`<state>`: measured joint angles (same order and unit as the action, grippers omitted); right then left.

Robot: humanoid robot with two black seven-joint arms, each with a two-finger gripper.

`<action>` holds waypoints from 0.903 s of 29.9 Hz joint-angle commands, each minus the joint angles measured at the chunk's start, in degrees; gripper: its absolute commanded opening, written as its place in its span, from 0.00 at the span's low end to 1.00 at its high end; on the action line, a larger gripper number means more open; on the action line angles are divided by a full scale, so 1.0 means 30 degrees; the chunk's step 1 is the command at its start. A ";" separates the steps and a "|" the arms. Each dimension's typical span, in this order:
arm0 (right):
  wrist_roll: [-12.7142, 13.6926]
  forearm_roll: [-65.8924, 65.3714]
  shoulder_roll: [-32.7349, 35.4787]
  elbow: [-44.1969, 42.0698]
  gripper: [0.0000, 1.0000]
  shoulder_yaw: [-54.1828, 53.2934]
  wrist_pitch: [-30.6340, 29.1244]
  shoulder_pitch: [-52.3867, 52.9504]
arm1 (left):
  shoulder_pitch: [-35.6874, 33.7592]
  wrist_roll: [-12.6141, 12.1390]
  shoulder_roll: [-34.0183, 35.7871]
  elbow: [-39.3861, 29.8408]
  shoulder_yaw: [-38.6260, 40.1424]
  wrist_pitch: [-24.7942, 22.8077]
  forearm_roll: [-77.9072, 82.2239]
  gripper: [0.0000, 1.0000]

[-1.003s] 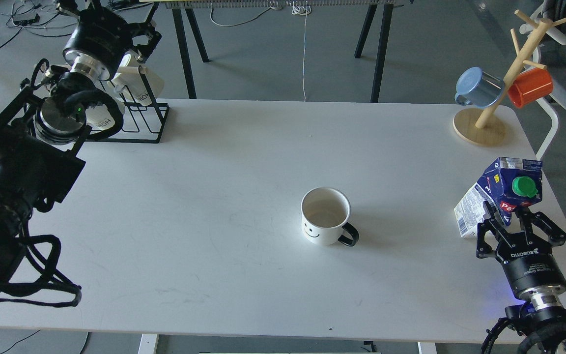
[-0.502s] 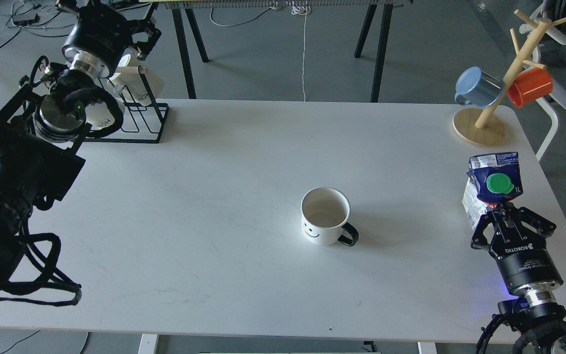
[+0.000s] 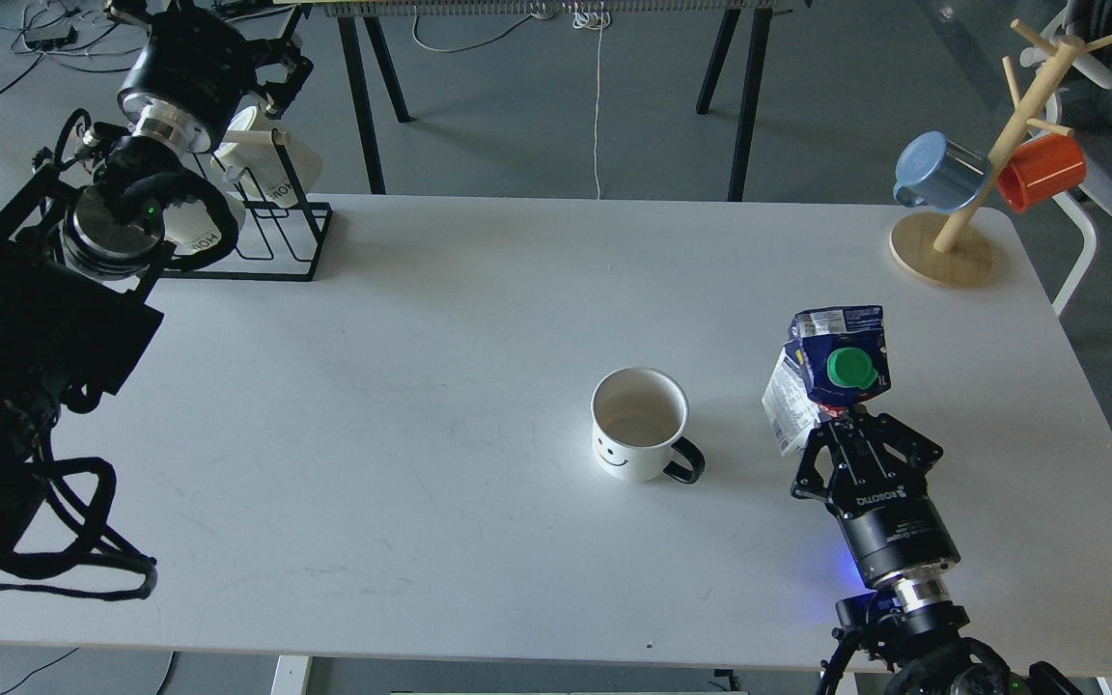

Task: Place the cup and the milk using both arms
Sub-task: 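Carry the milk carton beside the white mug and set it down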

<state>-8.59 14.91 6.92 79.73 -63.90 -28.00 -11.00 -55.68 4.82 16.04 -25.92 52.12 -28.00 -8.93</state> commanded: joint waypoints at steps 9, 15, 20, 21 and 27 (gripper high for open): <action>0.0433 0.0011 -0.1632 -0.0180 0.10 0.1145 0.0000 0.0413 | -0.0162 0.0035 0.0160 0.0056 -0.0673 0.0000 0.0018 0.99; 0.0462 0.0011 -0.2102 -0.1089 0.14 0.1116 0.0000 0.0999 | -0.0191 0.0035 0.0160 0.0056 -0.0702 0.0000 0.0018 0.99; 0.0433 0.0011 -0.2014 -0.1148 0.26 0.1203 0.0000 0.0971 | -0.0162 0.0035 0.0189 0.0056 -0.0703 0.0000 0.0018 0.99; 0.0433 0.0011 -0.2043 -0.1148 0.29 0.1204 0.0000 0.0971 | -0.0162 0.0035 0.0189 0.0056 -0.0703 0.0000 0.0018 0.99; 0.0433 0.0011 -0.2014 -0.1148 0.53 0.1204 0.0000 0.0854 | -0.0191 0.0035 0.0101 0.0056 -0.0703 0.0000 0.0018 0.99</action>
<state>-7.29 14.94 0.80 76.29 -60.22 -28.00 -8.26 -56.24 4.93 16.49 -25.75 50.01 -28.00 -8.87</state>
